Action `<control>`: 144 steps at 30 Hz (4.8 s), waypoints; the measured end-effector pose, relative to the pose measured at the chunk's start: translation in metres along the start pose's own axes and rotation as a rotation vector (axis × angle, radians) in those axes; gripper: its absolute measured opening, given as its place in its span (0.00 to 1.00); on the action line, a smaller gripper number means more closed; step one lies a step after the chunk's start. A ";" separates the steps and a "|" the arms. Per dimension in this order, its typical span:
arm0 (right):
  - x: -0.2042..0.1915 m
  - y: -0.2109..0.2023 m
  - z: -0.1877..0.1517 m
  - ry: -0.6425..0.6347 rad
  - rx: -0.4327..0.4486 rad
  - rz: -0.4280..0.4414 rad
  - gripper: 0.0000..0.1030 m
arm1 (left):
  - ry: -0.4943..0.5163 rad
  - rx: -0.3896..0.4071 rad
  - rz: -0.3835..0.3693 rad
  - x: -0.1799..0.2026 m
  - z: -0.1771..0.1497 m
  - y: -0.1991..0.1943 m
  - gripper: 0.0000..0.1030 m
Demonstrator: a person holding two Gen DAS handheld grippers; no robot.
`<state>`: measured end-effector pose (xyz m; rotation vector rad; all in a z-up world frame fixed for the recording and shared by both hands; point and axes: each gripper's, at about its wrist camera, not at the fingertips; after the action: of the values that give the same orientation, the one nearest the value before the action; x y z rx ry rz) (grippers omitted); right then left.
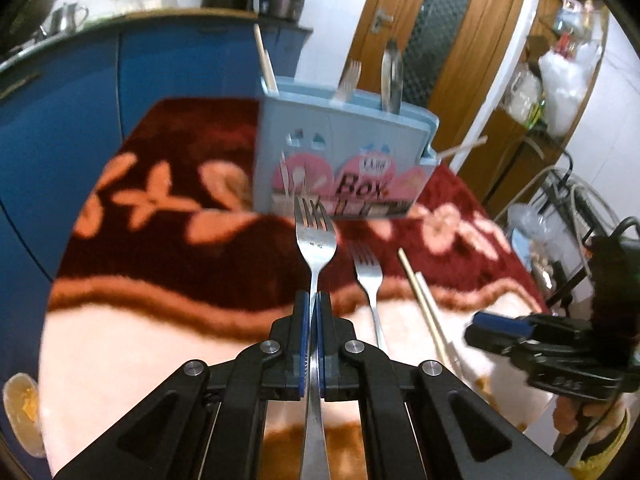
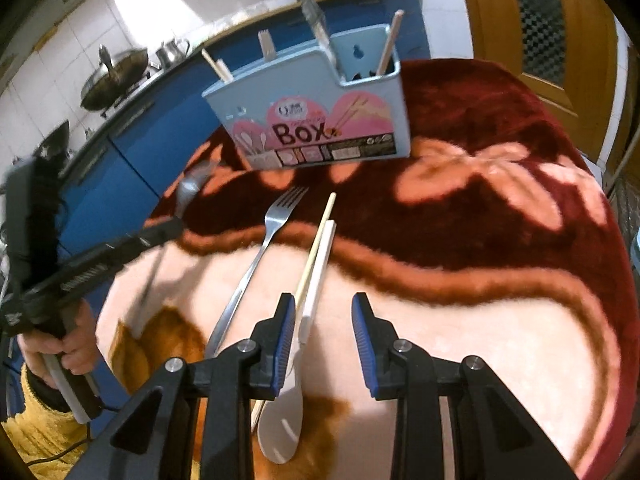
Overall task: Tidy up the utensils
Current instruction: 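Lift the silver fork with the left tool while the right tool grasps the white spoon, then carry the silver fork and white spoon up over the blue box with both tools, then lower the fork and spoon into the blue box and open both tools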
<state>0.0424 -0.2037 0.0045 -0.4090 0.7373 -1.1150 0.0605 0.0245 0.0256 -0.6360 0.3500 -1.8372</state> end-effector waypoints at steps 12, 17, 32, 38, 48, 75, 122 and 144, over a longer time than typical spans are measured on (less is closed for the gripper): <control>-0.010 0.030 0.009 -0.055 -0.141 -0.015 0.17 | -0.017 0.148 -0.059 0.003 0.006 -0.015 0.03; -0.007 0.040 0.019 -0.022 -0.175 -0.004 0.17 | -0.036 0.159 -0.077 0.003 0.005 -0.013 0.03; 0.019 0.036 0.017 0.085 -0.057 0.080 0.09 | -0.059 0.227 -0.064 0.003 0.016 -0.009 0.03; 0.020 0.005 0.031 0.079 0.136 0.108 0.09 | -0.079 0.244 -0.070 0.001 0.023 -0.005 0.03; 0.014 -0.033 0.060 0.026 0.403 0.106 0.09 | -0.088 0.328 -0.068 0.008 0.059 -0.004 0.03; 0.024 -0.018 0.137 0.077 0.637 0.070 0.09 | -0.030 0.720 0.179 0.012 0.141 0.055 0.03; 0.007 0.010 0.152 -0.068 0.726 -0.052 0.26 | 0.047 0.569 0.217 0.023 0.085 0.059 0.10; -0.013 -0.073 0.117 0.000 0.686 -0.001 0.26 | 0.090 0.451 0.110 0.047 0.075 -0.025 0.10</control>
<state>0.0747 -0.2289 0.1374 0.1728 0.3165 -1.2898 0.0730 -0.0051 0.1120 -0.2187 0.0216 -1.7621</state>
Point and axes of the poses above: each gripper's, at about its wrist camera, not at the fingertips, and y roughly the way its jaws point, x to its right, z to its top, and after that the axes turned 12 degrees about x, right-handed
